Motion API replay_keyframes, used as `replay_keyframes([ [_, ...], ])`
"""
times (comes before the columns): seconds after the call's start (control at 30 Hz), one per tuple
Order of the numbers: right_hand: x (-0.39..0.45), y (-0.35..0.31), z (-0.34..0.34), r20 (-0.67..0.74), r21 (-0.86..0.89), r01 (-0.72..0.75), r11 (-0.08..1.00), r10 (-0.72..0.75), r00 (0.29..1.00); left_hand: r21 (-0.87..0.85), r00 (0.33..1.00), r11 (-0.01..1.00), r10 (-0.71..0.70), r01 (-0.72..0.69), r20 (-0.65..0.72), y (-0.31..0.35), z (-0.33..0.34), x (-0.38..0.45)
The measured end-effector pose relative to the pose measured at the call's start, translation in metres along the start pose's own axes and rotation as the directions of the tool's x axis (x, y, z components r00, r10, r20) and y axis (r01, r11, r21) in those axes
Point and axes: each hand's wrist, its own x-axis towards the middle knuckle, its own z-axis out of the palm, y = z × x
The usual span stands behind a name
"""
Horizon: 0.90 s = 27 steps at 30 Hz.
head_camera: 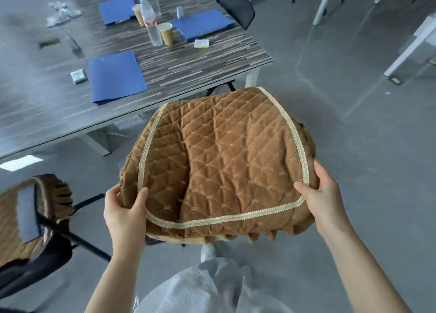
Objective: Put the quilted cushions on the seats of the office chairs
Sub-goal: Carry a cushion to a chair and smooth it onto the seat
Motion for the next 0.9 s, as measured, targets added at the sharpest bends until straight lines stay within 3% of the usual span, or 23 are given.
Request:
replay_keyframes([
  [0.1, 0.024, -0.020, 0.032, 0.104, 0.008, 0.026, 1.000, -0.026, 0.994, -0.017, 0.992, 0.998, -0.066, 0.064, -0.109, -0.004, -0.009, 0.017],
  [0.23, 0.050, -0.044, 0.067, 0.166, -0.010, 0.065, 0.998, -0.063, 0.984, -0.034, 0.978, 0.989, -0.145, 0.141, -0.147, -0.013, -0.013, 0.052],
  [0.5, 0.091, -0.089, 0.125, 0.227, -0.090, 0.180, 0.980, -0.156, 0.961, 0.074, 0.949, 0.948, -0.303, 0.309, -0.082, -0.045, -0.014, 0.111],
  [0.63, 0.109, -0.106, 0.143, 0.257, -0.144, 0.292, 0.946, -0.249, 0.934, 0.238, 0.882, 0.866, -0.466, 0.440, 0.064, -0.064, -0.004, 0.128],
  [0.77, 0.126, -0.132, 0.162, 0.293, -0.218, 0.416, 0.883, -0.348, 0.891, 0.402, 0.864, 0.824, -0.485, 0.398, 0.139, -0.066, 0.015, 0.132],
  [0.9, 0.138, -0.149, 0.182, 0.528, -0.222, 0.483, 0.847, -0.312, 0.790, 0.455, 0.899, 0.854, -0.381, 0.253, 0.215, -0.035, 0.044, 0.140],
])
